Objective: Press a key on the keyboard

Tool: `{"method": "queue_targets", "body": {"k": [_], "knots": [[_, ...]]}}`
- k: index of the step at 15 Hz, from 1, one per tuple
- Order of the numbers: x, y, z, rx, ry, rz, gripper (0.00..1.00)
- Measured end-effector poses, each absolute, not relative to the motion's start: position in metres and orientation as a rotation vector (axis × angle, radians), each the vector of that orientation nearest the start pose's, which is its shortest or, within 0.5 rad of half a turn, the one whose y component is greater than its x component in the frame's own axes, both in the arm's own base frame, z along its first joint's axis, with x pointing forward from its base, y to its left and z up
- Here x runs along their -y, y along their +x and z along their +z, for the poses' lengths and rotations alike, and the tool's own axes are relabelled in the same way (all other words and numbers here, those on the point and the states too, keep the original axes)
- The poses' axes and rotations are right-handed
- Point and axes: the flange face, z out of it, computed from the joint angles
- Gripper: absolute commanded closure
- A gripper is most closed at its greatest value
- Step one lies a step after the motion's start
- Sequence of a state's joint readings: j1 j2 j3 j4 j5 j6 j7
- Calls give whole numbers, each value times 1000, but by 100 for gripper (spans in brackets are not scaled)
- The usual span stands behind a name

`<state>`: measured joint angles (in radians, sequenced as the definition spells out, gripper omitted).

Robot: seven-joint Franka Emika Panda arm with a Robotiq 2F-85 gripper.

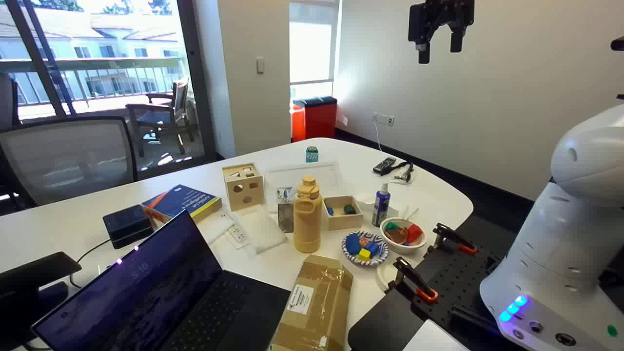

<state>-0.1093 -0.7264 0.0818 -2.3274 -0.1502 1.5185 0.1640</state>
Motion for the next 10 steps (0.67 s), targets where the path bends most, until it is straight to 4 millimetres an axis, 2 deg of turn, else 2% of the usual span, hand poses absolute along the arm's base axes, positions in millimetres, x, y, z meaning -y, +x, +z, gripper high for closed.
{"method": "queue_targets", "body": {"k": [7,8,10], "knots": [[16,318,582,-349,-3331,117,0],[9,321,580,-322,-3335,109,0],[-21,332,567,-245,-3339,58,0]]}}
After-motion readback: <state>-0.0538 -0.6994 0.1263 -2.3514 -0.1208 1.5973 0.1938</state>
